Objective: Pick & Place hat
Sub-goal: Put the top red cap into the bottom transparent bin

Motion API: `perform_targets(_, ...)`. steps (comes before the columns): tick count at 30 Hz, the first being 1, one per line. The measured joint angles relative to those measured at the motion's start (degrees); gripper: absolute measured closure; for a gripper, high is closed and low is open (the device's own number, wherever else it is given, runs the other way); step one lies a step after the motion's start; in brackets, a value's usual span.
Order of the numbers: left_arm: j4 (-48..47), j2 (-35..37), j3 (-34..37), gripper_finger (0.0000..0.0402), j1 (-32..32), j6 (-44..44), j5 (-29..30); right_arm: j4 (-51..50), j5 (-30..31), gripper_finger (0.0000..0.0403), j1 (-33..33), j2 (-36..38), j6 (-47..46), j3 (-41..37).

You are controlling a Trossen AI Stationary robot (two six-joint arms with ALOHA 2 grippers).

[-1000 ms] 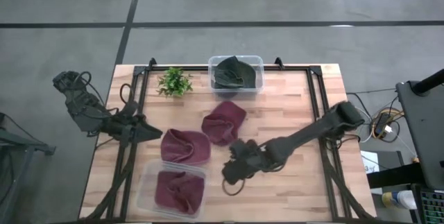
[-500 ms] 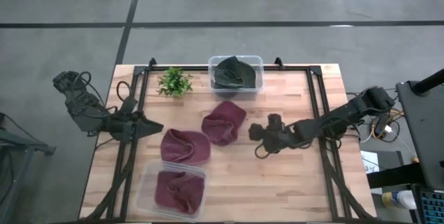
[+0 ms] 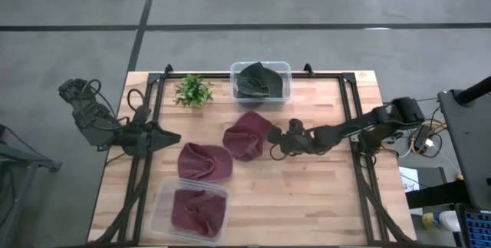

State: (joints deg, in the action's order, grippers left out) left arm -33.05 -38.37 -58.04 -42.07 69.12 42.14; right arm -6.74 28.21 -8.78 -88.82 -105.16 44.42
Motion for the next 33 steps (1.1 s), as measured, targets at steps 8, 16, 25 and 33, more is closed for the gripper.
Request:
perform_targets(8,0.0,0.0,0.0,0.0250,0.0,-0.1,0.0,1.4,-3.5,0.0202,1.4,-8.8,1.4,5.5)
perform_targets(16,-0.1,0.0,0.0,0.0250,0.0,-0.1,0.0,0.0,-4.2,0.0233,2.9,-14.3,5.0,11.2)
perform_targets(25,-0.1,0.0,0.0,0.0250,0.0,-0.2,0.0,-6.8,-3.9,0.0354,3.3,-13.6,8.7,13.3)
perform_targets(33,-0.1,0.2,0.1,0.0250,0.0,-0.2,0.0,-10.9,-9.2,0.0388,2.9,-10.5,15.8,14.1)
